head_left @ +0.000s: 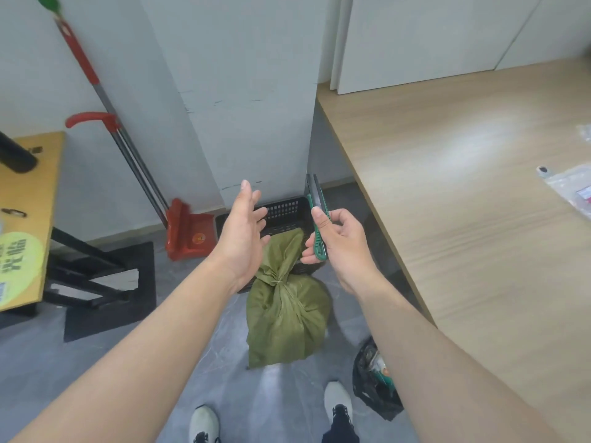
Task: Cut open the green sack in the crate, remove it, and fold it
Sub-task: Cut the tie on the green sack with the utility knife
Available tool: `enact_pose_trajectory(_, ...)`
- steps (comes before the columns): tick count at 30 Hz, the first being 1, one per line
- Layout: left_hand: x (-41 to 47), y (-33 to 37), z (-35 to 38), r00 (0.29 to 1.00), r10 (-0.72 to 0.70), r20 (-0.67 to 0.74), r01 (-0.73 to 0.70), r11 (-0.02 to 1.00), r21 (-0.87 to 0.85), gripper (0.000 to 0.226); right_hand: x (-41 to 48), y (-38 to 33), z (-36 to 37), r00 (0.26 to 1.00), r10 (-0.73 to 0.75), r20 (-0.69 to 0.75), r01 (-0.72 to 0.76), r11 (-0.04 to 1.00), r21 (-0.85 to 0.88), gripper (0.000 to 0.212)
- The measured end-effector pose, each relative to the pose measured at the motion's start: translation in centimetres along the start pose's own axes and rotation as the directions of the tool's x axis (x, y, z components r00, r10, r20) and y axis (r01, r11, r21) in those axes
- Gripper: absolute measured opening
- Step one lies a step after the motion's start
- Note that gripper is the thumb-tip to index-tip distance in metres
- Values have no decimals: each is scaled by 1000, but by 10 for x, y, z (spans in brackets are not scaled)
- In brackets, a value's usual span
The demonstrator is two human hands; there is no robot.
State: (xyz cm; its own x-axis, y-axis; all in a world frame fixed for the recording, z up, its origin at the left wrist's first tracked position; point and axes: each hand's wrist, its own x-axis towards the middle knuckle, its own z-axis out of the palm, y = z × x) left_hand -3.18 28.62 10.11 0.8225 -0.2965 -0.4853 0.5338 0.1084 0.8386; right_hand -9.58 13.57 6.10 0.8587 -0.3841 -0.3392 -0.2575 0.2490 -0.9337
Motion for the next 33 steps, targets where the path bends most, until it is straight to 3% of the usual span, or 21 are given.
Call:
enact_pose_trajectory(5,-3,4,-50,996,-35,78,34,999,23,76,-28,21,47,993,19,-120,-20,1000,-9,44)
enact_pose_trajectory(12,14,-27,-91,997,-53,58,52,998,23,73,-25,79,75,987,51,-151,-46,998,32,46)
enact_pose_trajectory(21,104,-186,-127,999,-17,44,16,1000,26,73,45,244,45,991,-27,-128,30,999,25,15)
enact_pose_trajectory(33,214,-379,-166,993,10,120,-22,994,104,75,118,437,0,962,-170,-214,161,985,-63,7)
